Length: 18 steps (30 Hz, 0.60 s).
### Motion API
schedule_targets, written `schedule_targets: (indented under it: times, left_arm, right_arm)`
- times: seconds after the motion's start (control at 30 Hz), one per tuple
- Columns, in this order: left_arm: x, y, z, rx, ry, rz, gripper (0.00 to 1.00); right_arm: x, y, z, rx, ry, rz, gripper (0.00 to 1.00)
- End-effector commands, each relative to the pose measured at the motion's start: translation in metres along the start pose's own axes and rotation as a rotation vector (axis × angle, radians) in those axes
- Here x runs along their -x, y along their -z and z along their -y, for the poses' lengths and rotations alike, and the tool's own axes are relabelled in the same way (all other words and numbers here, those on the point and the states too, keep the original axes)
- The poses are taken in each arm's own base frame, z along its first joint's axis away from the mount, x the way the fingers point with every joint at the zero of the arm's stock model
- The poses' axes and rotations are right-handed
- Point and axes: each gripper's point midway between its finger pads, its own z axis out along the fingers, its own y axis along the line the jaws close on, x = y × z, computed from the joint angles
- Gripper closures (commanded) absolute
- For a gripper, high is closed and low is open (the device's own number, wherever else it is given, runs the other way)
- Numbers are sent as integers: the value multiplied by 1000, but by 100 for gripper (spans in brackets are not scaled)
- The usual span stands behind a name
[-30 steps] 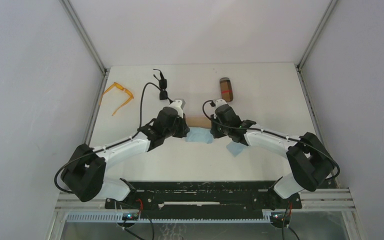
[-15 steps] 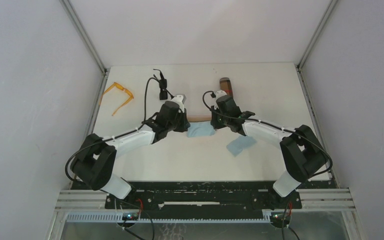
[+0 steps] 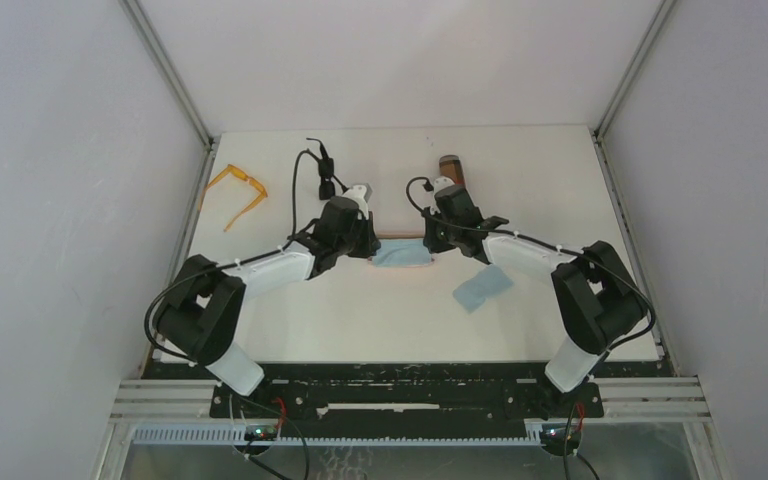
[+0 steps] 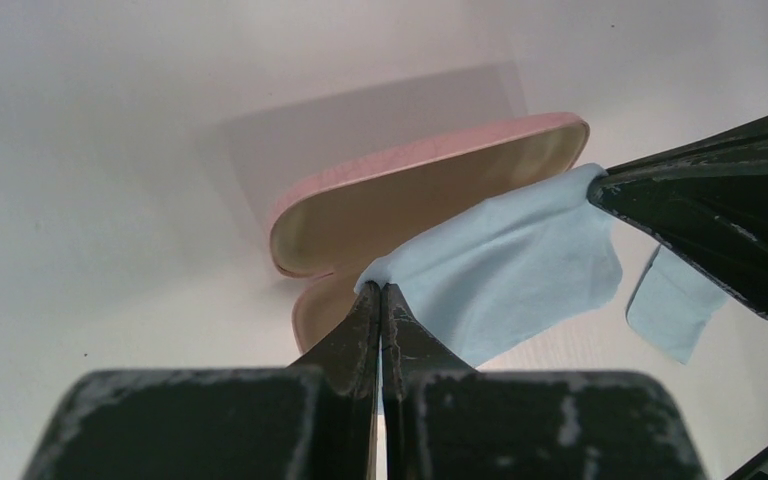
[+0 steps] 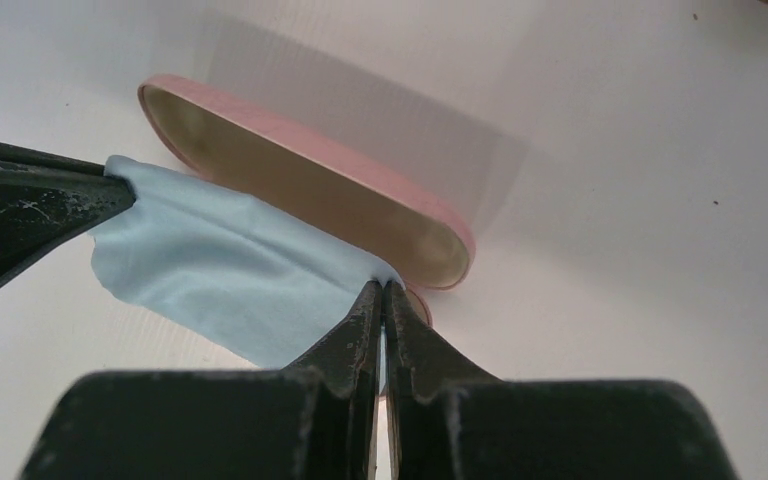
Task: Organize the sunglasses
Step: Place the glasses cleaning cloth in the sunglasses case.
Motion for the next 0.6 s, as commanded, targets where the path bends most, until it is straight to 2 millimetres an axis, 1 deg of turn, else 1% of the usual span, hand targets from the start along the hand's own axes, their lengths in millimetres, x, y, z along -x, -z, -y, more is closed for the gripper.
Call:
schedule_targets:
  times: [0.0, 0.23, 0.57]
  left_arm:
    - [39, -3, 16, -58, -20, 94, 100]
    - [42, -7, 13, -59, -16, 100, 100]
    - [41, -15, 11, -56, -21, 90, 100]
  right_arm:
    - [32, 0, -3, 23, 12, 82, 100]
    - [33, -6, 0, 25, 9, 75, 100]
    - [35, -10, 5, 25, 4, 75, 100]
